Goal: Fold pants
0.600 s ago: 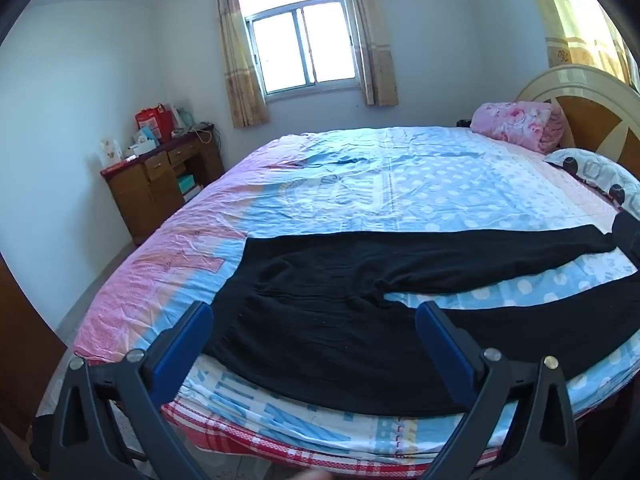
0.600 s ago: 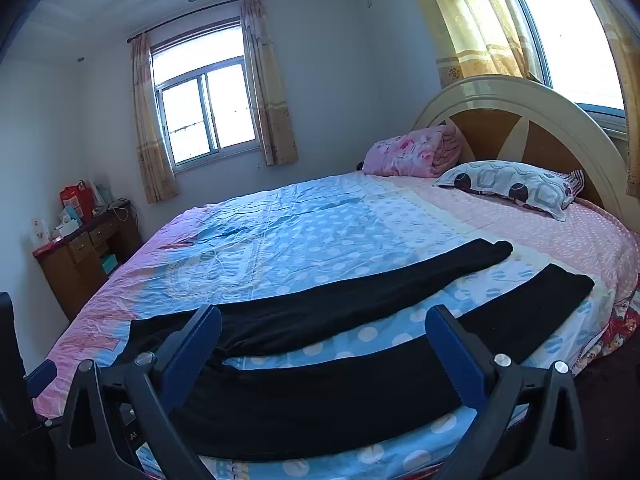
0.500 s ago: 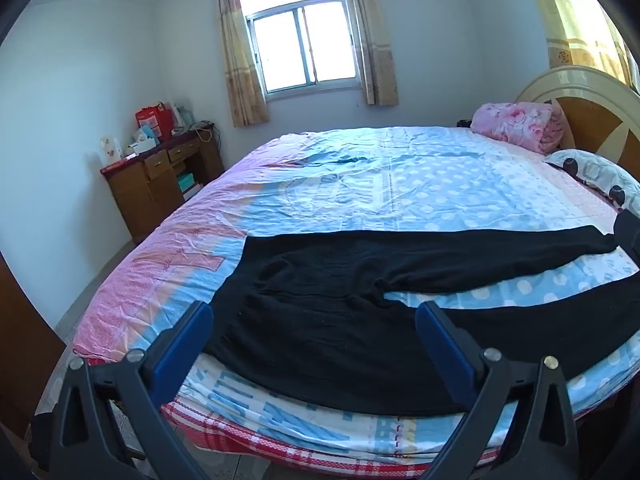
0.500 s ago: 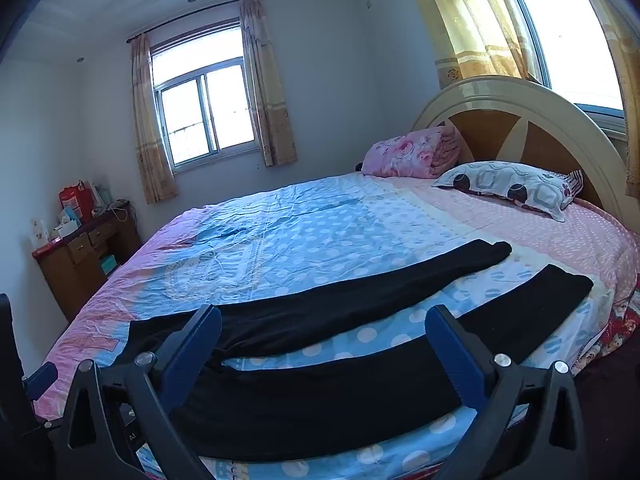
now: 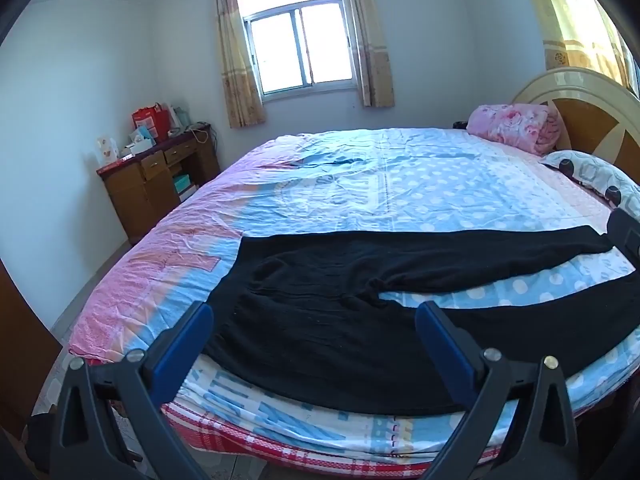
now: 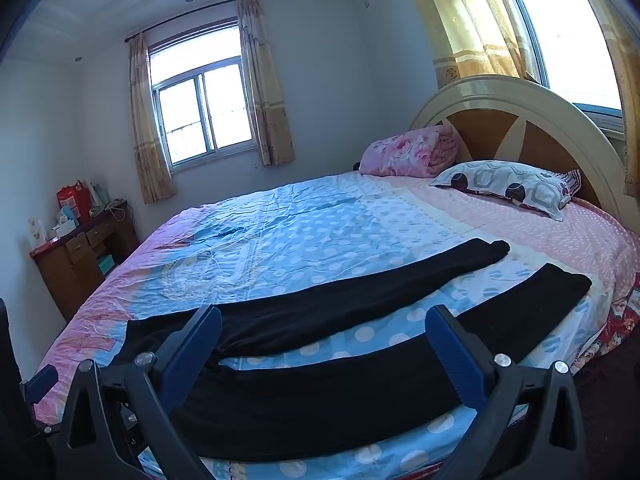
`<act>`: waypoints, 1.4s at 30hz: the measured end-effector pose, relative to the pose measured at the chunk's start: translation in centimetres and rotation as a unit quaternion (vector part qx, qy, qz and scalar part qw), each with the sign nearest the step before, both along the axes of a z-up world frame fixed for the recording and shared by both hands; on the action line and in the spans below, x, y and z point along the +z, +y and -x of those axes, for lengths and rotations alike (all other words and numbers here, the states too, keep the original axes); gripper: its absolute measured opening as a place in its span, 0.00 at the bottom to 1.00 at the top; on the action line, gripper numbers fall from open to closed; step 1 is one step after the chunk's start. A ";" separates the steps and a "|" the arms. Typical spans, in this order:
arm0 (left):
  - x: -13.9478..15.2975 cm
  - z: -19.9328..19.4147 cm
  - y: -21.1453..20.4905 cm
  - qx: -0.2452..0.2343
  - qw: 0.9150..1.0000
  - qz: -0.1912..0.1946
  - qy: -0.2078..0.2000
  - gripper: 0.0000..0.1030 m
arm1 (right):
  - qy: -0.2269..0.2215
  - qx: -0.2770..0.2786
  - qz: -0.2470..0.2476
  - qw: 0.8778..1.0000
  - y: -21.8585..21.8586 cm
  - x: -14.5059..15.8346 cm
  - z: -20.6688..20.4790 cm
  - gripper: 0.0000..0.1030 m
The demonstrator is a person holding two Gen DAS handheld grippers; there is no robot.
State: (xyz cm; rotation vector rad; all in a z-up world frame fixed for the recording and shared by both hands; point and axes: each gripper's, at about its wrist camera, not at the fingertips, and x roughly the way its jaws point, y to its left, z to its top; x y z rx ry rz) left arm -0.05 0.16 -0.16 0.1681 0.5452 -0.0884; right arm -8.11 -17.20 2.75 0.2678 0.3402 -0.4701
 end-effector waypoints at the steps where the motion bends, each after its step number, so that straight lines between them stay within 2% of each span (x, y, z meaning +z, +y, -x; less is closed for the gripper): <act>1: 0.0 0.0 0.0 0.000 1.000 -0.001 0.000 1.00 | 0.000 0.000 0.000 1.000 0.0 -0.1 0.0 0.99; 42: 0.1 0.1 -0.3 -0.006 1.000 0.005 0.007 1.00 | 0.005 -0.004 -0.005 1.000 -0.6 -0.5 -0.1 0.99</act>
